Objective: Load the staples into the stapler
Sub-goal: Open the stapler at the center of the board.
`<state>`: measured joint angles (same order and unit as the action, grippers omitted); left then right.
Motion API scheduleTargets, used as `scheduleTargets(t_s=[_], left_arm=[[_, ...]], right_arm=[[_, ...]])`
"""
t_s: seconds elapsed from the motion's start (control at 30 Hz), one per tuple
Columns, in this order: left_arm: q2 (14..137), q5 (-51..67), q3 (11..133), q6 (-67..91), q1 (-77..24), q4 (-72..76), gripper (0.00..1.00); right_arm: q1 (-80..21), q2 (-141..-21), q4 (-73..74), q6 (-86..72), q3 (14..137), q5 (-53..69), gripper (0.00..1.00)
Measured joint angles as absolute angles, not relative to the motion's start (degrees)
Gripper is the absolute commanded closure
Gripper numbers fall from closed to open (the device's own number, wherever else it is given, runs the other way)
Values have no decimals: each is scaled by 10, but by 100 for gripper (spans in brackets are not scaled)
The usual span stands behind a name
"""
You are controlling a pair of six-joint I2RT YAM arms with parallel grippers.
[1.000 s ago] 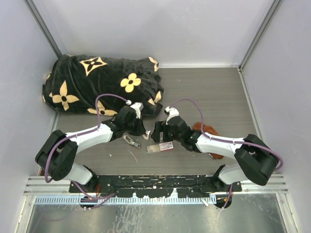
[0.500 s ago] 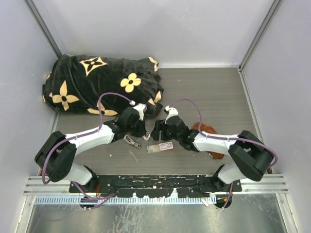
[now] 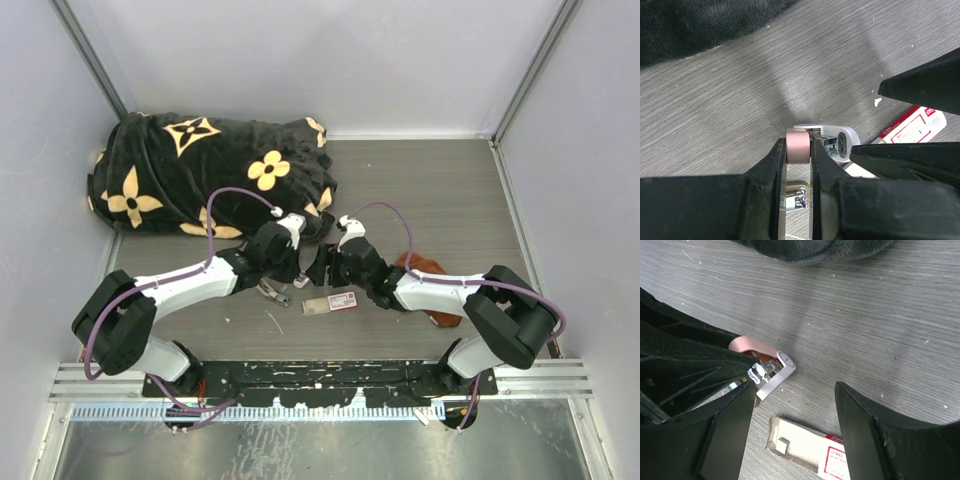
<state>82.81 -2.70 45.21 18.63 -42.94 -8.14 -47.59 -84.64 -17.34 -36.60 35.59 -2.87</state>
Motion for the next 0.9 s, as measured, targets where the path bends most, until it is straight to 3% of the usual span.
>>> scheduleTargets(t_s=[0.17, 0.33, 0.7, 0.9], left_arm=[[828, -37, 462, 182, -438, -89, 100], [828, -45, 469, 179, -443, -93, 100], [830, -63, 470, 190, -443, -97, 100], [830, -60, 469, 219, -435, -78, 100]], right_arm=[[-476, -846, -190, -369, 356, -29, 33], [-476, -860, -197, -372, 360, -29, 43], [-476, -873, -196, -376, 343, -43, 55], [-476, -897, -191, -378, 329, -55, 56]])
